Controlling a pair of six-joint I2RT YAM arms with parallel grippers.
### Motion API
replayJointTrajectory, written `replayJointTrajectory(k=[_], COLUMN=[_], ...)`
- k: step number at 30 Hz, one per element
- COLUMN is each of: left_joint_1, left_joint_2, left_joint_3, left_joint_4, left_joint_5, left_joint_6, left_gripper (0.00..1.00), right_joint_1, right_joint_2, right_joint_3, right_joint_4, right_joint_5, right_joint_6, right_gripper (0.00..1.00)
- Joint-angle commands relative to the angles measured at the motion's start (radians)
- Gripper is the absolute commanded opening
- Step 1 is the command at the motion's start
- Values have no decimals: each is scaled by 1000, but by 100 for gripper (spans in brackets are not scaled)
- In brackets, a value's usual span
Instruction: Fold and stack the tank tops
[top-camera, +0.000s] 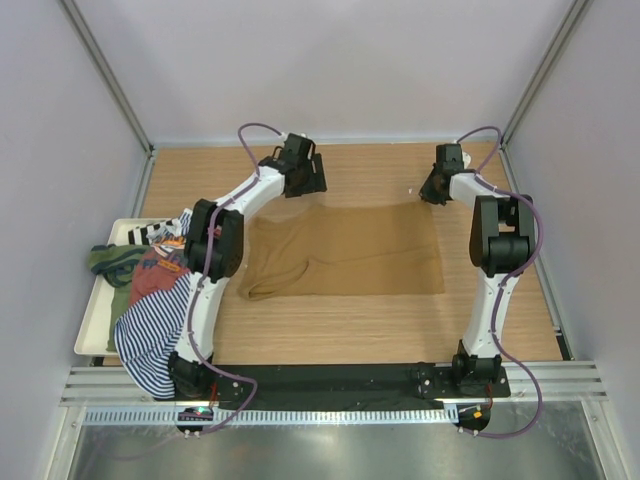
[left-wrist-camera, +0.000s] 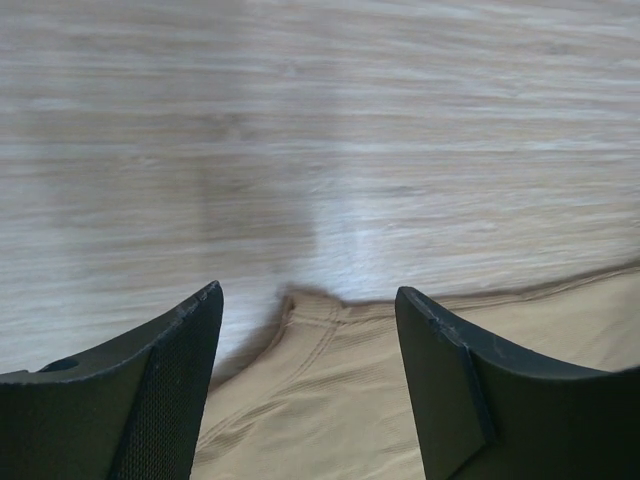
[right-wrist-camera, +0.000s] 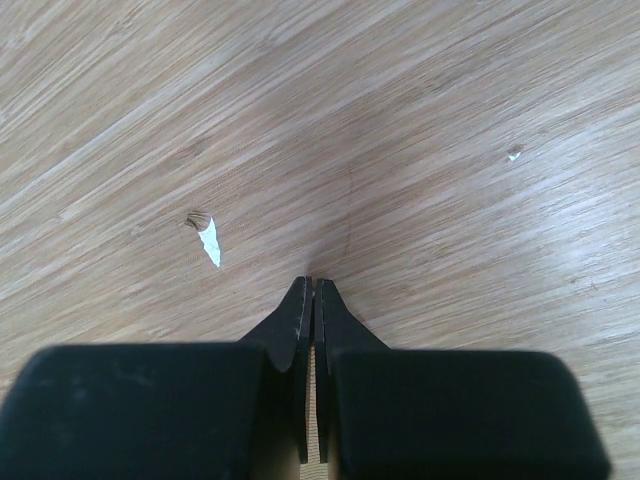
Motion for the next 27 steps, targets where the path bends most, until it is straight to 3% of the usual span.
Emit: replayJointTrajectory(k=[1, 4, 17, 20, 21, 23, 25, 27], left_joint_1=[-10, -10, -61, -64, -64, -64, -64, -64], left_joint_2=[25, 42, 77, 85, 85, 82, 68, 57], left_joint_3=[69, 84, 86, 88, 88, 85, 74, 66], left_joint_4=[13, -6, -67, -73, -76, -86, -90, -92], left_joint_5=[23, 17, -49, -49, -52, -58, -80, -112], left_joint_6=[-14, -25, -5, -8, -8, -8, -6, -2], left_gripper=[70, 62, 48, 35, 26, 20, 4, 0], right_joint_1=[-3, -5, -2, -2, -2, -2, -3, -2], right_joint_2=[-49, -43, -58, -63, -63, -66, -74, -81], right_joint_3=[-7, -7, -26, -32, -34, -32, -34, -38], right_joint_4=[39, 39, 48, 49, 49, 48, 45, 46], right_joint_5=[-4, -8, -31, -31, -28, -28, -31, -30], right_joint_6=[-2, -2, -4, -5, -5, -5, -8, -5], right_gripper=[1, 1, 1, 1, 1, 1, 1, 1])
